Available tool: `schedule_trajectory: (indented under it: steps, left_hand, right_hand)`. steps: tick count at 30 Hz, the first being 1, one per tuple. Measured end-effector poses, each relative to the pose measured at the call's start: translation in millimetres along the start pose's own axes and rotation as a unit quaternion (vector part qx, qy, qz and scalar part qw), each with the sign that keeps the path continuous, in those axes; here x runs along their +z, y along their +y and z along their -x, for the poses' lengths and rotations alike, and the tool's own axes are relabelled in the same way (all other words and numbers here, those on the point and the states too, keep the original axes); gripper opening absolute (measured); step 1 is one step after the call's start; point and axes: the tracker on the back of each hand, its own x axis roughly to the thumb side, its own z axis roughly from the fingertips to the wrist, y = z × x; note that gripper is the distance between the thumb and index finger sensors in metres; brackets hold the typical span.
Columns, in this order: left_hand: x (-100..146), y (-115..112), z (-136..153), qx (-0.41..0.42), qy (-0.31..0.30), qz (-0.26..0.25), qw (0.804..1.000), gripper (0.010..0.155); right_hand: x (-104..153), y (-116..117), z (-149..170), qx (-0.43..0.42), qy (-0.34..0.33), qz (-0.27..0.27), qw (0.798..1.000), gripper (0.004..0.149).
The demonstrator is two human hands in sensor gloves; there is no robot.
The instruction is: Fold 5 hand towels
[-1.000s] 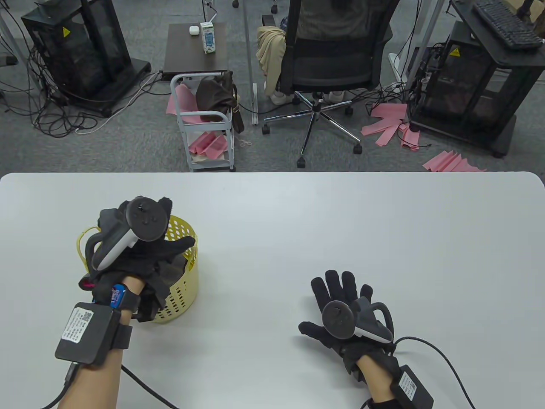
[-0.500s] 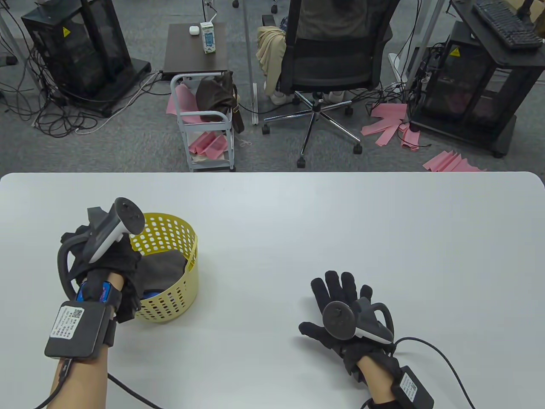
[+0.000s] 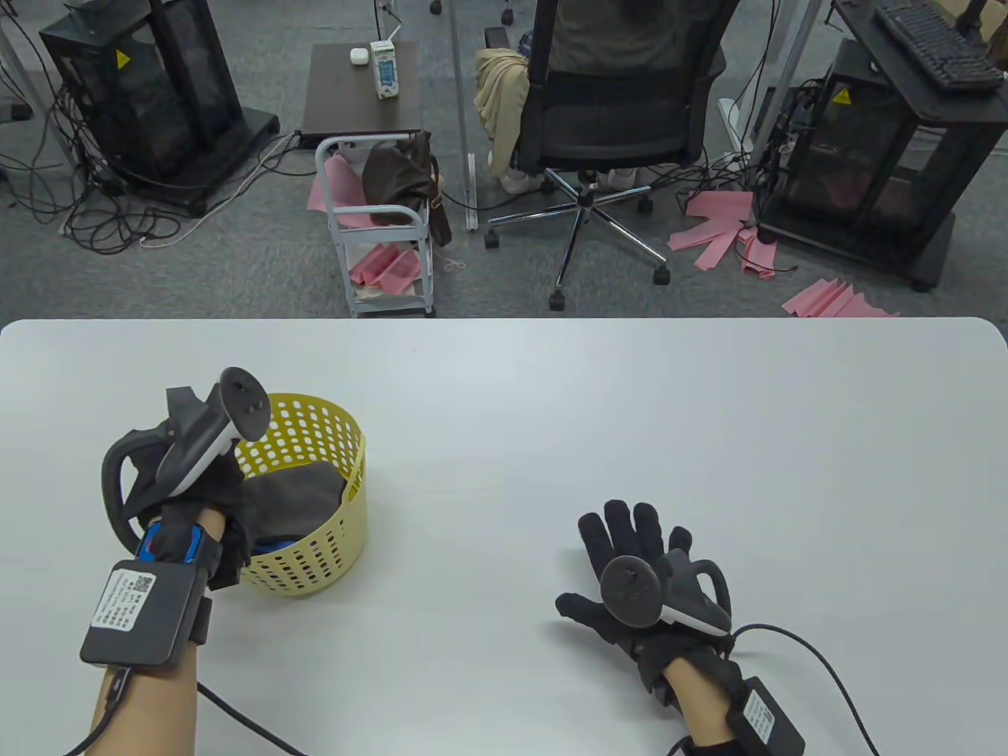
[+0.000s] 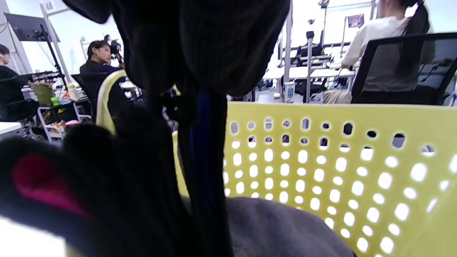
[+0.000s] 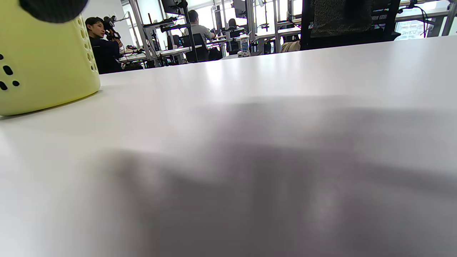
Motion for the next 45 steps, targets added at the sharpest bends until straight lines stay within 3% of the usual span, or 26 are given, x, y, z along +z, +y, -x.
schedule_trajectory:
  steps: [7, 15, 24, 30, 35, 41, 45]
  left_hand:
    - [23, 20, -7, 0.033, -0.040, -0.041, 0.998, 0.044]
    - [70, 45, -28, 0.084, -0.121, -0.100, 0.984, 0.043]
    - [130, 88, -63, 0.112, -0.206, -0.166, 0.958, 0.045]
    - [154, 105, -93, 0.155, -0.279, -0.163, 0.933, 0.045]
    - [153, 88, -130, 0.200, -0.332, -0.131, 0.912, 0.045]
    - [138, 35, -178, 0.281, -0.378, -0.055, 0.880, 0.045]
    - [129, 0, -205, 0.288, -0.385, -0.005, 0.877, 0.045]
  right_hand:
    - [0, 0, 0, -0.001, 0.000, 0.000, 1.000, 0.093]
    - [1, 0, 0, -0.002, -0.002, 0.003, 1.000, 0.093]
    - [4, -3, 1, -0.011, -0.004, 0.016, 1.000, 0.093]
    - [8, -9, 4, -0.047, -0.020, 0.060, 0.997, 0.091]
    - [13, -17, 5, -0.094, -0.039, 0.107, 0.989, 0.089]
    - [19, -24, 2, -0.154, -0.055, 0.161, 0.973, 0.082]
    - [21, -29, 5, -0.193, -0.052, 0.186, 0.962, 0.076]
